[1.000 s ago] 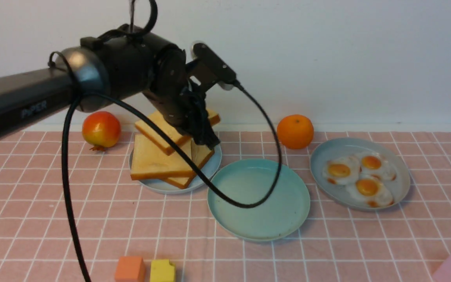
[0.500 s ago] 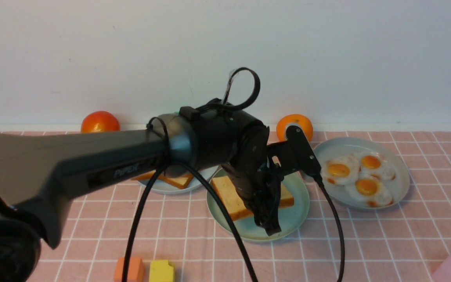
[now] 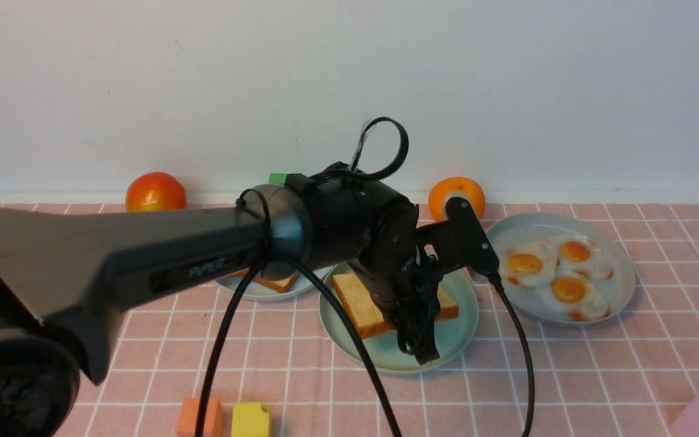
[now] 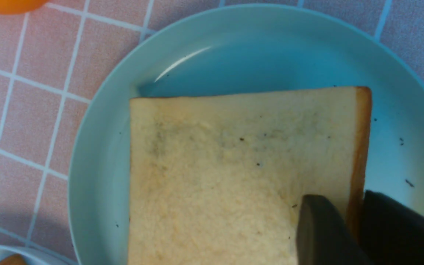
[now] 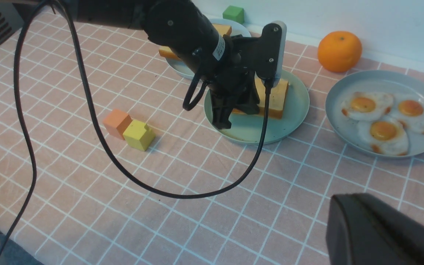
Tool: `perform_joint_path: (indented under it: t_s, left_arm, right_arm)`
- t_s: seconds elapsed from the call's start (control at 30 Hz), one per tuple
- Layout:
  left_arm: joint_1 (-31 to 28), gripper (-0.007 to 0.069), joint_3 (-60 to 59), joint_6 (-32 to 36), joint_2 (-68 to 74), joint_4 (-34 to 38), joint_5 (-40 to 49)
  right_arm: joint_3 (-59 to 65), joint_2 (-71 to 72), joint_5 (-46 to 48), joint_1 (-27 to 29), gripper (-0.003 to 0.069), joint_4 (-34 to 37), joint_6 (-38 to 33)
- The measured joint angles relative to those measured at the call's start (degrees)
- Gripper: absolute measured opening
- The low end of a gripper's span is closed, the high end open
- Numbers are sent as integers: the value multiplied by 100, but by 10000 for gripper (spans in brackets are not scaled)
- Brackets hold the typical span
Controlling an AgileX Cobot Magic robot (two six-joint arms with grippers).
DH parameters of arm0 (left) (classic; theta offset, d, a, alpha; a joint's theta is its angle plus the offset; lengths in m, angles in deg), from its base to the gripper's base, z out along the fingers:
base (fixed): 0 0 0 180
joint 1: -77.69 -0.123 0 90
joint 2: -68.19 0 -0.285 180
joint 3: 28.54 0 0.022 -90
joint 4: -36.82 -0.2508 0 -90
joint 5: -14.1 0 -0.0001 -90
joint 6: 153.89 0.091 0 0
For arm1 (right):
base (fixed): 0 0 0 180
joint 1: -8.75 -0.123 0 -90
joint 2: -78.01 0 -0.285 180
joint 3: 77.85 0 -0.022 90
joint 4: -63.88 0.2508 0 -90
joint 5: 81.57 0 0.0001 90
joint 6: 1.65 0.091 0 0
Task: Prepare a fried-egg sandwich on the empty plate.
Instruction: Use the left arm to put a slice of bread into the empty plate in the middle, then use the right arm to grab a fried egg
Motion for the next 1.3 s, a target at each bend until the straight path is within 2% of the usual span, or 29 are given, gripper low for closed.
perform_joint_path:
  t_s: [0.03,0.13,0.23,0.37,0.47,0.5,0.57,0.6,0.67,0.7,0.77,0.9,1.03,1.07,1.17,1.3]
  left_arm:
    - [0,260,0,0,0,0,-6]
    - [0,449,0,0,-28,0,22]
    - [0,580,-5,-25,-177,6,206]
    - [7,641,-11,-450,-704,178,642]
    - [52,612,-16,-982,-1202,347,835]
    - [132,552,-17,-1508,-1716,474,941]
    - [259,437,-17,-1994,-2373,571,989]
    - [323,382,-17,-2135,-2676,590,1009]
    - [469,219,-10,-2356,-3532,687,1225]
    - [475,190,-10,-2370,-3602,699,1256]
    - [512,22,-64,-2473,-4387,862,1759]
    - [512,13,-818,-2551,-5437,1164,2283]
    - [512,13,-1860,-2571,-6303,1375,2296]
    - [512,13,-2491,-2651,-6856,1462,2129]
    - [512,13,-3356,-2773,-7728,1497,1706]
    - [512,13,-3949,-2813,-8501,1361,1277]
  right_arm:
    - [0,0,0,0,18,0,0]
    - [0,0,3,0,18,-26,15]
    - [0,0,23,0,18,-26,95]
    - [-2,-124,34,0,18,-26,125]
    - [-13,-376,34,0,18,-47,131]
    - [-19,-658,21,0,18,-110,131]
    - [-19,-1190,-93,0,18,-307,113]
    - [-19,-1498,-192,0,18,-460,106]
    - [-19,-2229,-566,0,18,-788,91]
    - [-19,-2296,-603,0,18,-845,92]
    - [-66,-3207,-1077,0,22,-1158,-72]
    - [-273,-4522,-1455,0,27,-1354,-624]
    - [-578,-5658,-1521,0,45,-1500,-964]
    - [-795,-6128,-1577,0,67,-1710,-1034]
    - [-1191,-6903,-1809,0,127,-2253,-1069]
    - [-1662,-7749,-1990,0,237,-2851,-1074]
